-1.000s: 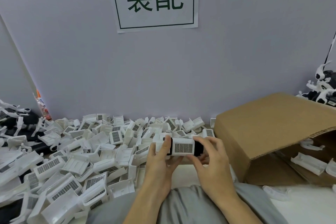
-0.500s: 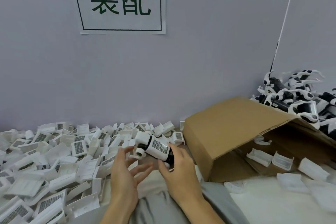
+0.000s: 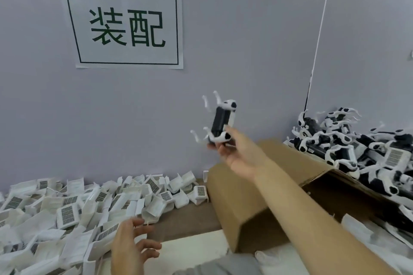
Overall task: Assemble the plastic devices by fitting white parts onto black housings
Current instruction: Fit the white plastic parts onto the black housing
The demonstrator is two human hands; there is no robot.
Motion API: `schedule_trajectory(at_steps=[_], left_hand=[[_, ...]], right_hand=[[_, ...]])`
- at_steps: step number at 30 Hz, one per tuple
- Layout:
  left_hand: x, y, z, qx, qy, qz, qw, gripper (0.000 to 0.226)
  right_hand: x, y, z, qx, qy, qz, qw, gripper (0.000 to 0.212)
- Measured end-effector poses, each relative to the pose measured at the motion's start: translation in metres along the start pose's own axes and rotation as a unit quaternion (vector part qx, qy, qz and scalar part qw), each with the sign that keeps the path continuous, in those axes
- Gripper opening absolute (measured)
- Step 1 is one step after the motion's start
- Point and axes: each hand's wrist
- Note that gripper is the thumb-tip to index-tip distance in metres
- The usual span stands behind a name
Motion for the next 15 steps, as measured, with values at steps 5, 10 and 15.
schedule_trajectory(at_steps=[5, 10, 15], left_hand=[[0.002, 0.001, 0.002, -0.02, 0.019, -0.012, 1.0, 0.031], [0.004, -0.008, 0.004, -0.003, 0.04, -0.039, 0.998, 0.032], [0.007, -0.013, 0.001, 0.038, 0.097, -0.062, 0.993, 0.028]], right_hand=[[-0.045, 0.03, -0.128, -0.151, 0.123, 0.173, 0.965, 0.041], [-0.069, 0.023, -0.054, -0.168, -0.13, 0.284, 0.935, 0.019], [-0.047, -0.024, 0.087, -0.097, -0.212, 0.205, 0.951, 0.028]])
Point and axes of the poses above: each hand's wrist, its own y-axis towards the middle knuckle, its own x-axis out of the palm, z = x × y, and after that the axes turned 6 degrees about -y, right-handed
